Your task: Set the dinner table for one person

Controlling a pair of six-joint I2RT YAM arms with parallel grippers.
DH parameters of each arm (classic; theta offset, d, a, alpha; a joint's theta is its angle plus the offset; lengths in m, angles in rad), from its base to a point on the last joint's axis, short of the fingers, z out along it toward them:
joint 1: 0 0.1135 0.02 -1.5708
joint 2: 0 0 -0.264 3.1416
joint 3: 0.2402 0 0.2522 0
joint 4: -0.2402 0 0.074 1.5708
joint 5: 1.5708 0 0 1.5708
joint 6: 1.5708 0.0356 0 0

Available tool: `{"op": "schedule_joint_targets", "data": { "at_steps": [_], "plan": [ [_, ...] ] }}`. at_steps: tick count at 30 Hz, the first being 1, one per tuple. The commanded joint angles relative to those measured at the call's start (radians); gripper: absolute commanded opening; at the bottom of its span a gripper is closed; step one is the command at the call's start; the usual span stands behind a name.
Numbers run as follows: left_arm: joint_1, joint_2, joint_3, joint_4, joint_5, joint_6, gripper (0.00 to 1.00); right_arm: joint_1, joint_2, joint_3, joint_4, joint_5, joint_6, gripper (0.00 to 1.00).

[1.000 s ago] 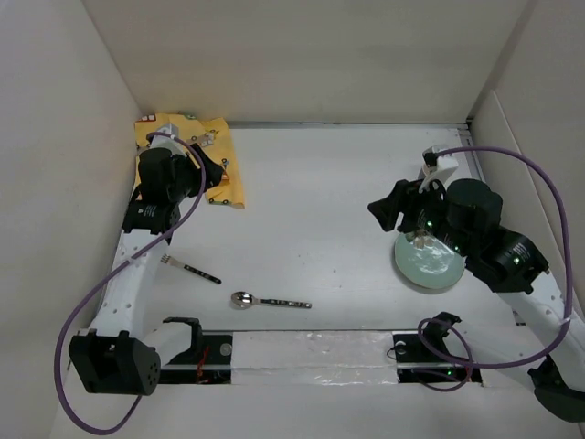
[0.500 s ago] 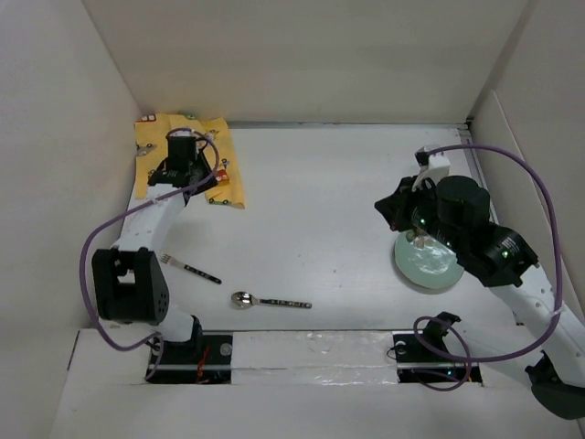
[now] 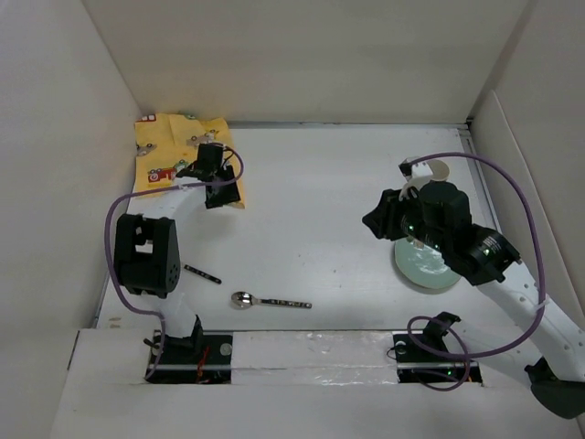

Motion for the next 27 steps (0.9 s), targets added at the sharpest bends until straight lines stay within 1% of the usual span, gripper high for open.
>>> {"op": "schedule_joint_targets", "data": {
  "at_steps": [1,6,7,9,10,11,14,15,17,19,20,22,23,24,25,27],
  "plan": [
    [-0.025,0.068,0.04,0.025,0.019,0.005,0.46,-0.007,0.014,0.008,0.067,-0.046,0.001,0.42],
    [-0.044,0.183,0.157,0.013,0.003,0.012,0.47,0.028,0.043,0.005,0.072,-0.061,0.016,0.42],
    [-0.053,0.201,0.177,0.007,-0.027,0.017,0.48,0.028,0.044,0.003,0.069,-0.06,0.016,0.42],
    [-0.062,0.262,0.247,-0.011,-0.038,0.025,0.47,0.048,0.046,-0.006,0.069,-0.061,0.029,0.42],
    [-0.062,0.263,0.247,-0.012,-0.038,0.025,0.47,0.048,0.046,-0.011,0.069,-0.061,0.029,0.42],
    [-0.062,0.281,0.26,-0.01,-0.049,0.026,0.45,0.048,0.044,-0.014,0.069,-0.061,0.032,0.42],
    [-0.062,0.308,0.263,-0.015,-0.069,0.028,0.34,0.059,0.032,-0.021,0.063,-0.047,0.042,0.42],
    [-0.062,0.313,0.26,-0.013,-0.064,0.028,0.2,0.059,0.026,-0.025,0.061,-0.038,0.049,0.42],
    [-0.062,0.307,0.254,-0.012,-0.026,0.025,0.02,0.068,0.015,-0.029,0.061,-0.027,0.049,0.42],
    [-0.097,0.295,0.258,0.005,-0.012,0.008,0.0,0.068,0.011,-0.028,0.058,-0.012,0.049,0.42],
    [-0.112,0.275,0.282,0.007,0.029,0.0,0.0,0.068,0.014,-0.026,0.058,-0.008,0.049,0.42],
    [-0.145,0.261,0.324,0.01,0.064,-0.018,0.0,0.068,0.023,-0.012,0.05,0.005,0.039,0.42],
    [-0.204,0.243,0.405,0.011,0.119,-0.049,0.0,0.068,0.038,0.012,0.038,0.028,0.027,0.42],
    [-0.205,0.243,0.405,0.011,0.12,-0.049,0.0,0.068,0.038,0.012,0.038,0.028,0.027,0.42],
    [-0.249,0.238,0.457,0.013,0.144,-0.066,0.0,0.068,0.043,0.023,0.033,0.038,0.024,0.41],
    [-0.292,0.235,0.503,0.008,0.164,-0.083,0.0,0.068,0.05,0.046,0.017,0.066,0.012,0.41]
  ]
}}
